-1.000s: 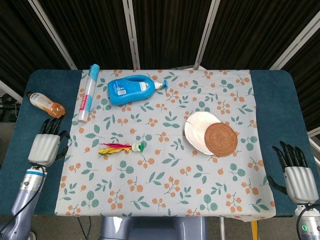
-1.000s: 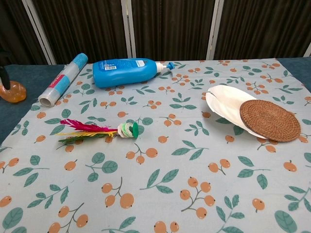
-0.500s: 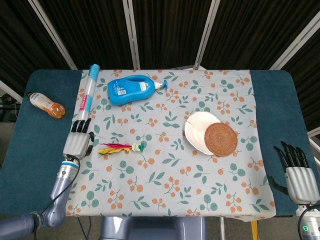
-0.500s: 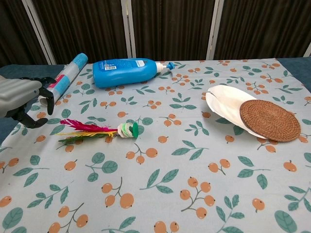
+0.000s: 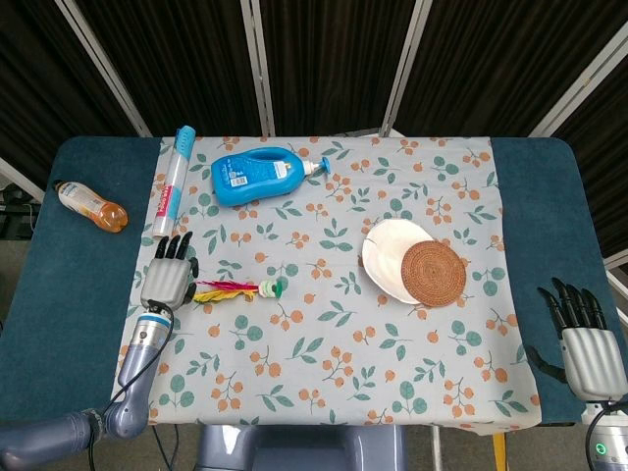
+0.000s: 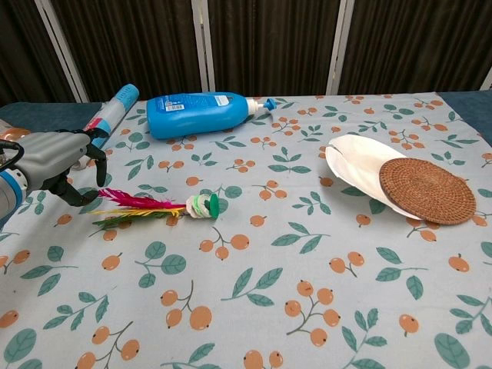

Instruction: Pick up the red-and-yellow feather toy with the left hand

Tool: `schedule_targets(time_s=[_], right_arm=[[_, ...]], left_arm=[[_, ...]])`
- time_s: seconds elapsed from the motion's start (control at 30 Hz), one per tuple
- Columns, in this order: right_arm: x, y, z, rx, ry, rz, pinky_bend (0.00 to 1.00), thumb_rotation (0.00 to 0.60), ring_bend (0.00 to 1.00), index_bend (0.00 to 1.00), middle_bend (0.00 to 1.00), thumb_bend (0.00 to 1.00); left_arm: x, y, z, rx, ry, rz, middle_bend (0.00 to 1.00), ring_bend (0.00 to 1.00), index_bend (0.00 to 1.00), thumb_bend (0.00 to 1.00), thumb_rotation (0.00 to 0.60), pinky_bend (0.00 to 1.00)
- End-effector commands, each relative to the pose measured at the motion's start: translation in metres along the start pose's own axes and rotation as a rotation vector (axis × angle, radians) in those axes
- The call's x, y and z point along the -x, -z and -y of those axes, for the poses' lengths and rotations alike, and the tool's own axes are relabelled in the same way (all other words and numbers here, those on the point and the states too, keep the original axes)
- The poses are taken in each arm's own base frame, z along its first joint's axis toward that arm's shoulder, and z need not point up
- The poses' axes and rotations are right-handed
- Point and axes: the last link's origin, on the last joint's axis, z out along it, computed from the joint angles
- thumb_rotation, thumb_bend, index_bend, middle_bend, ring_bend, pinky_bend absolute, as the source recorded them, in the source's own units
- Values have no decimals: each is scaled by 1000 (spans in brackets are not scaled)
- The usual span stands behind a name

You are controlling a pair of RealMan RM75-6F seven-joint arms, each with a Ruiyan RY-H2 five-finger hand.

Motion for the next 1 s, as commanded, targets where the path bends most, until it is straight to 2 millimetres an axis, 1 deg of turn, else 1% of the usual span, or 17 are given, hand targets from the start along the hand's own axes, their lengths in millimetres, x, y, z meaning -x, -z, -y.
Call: schedule_targets(time_s=[0.03, 0.4, 0.6, 0.77, 1.0], right_arm=[[0, 0, 0, 0, 1, 0, 0, 600, 0, 111, 0, 153], [0, 0, 0, 0, 0, -1, 0, 600, 0, 111, 0, 154], [0, 0, 0, 1, -2, -1, 0, 600, 0, 111, 0, 152], [0, 0, 0, 1, -2, -3, 0, 600, 0, 111, 0, 153], [-1, 0, 0, 2, -3, -4, 0, 600, 0, 111, 0, 153]], left_arm=[[1, 0, -2, 3, -1, 5, 0, 0, 519, 416, 600, 0], [6, -2, -8, 8, -10, 13, 0, 0, 541, 416, 600, 0], [10, -3, -10, 7, -18, 20, 0, 0, 549, 447, 600, 0], [12, -3, -10, 4, -21, 24, 0, 0, 579, 517, 600, 0], [6, -2, -12, 18, -10, 6, 0, 0, 587, 530, 600, 0]])
